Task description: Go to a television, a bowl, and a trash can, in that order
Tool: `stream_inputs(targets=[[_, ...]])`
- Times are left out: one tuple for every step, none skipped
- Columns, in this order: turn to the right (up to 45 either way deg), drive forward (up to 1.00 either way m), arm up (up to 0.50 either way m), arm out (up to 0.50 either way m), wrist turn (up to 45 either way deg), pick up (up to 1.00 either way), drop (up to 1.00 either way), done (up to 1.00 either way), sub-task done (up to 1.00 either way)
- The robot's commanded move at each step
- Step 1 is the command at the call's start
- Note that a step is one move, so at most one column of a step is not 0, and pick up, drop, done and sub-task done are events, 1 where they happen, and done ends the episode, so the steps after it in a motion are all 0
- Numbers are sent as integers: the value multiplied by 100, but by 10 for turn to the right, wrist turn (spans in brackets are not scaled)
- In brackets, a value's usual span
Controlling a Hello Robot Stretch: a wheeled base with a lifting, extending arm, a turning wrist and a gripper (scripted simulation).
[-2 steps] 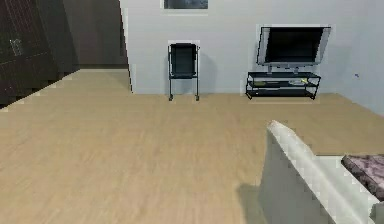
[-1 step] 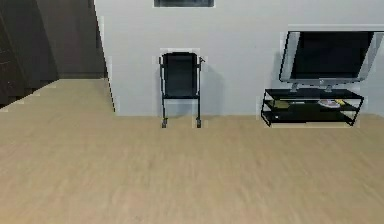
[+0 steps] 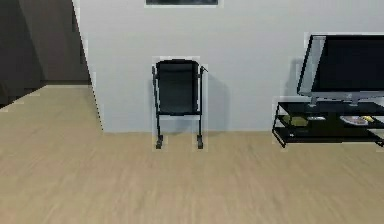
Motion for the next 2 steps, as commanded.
stream_inputs(targets=[[30,0,0,0,0,0,0,0,0],[30,0,0,0,0,0,0,0,0]])
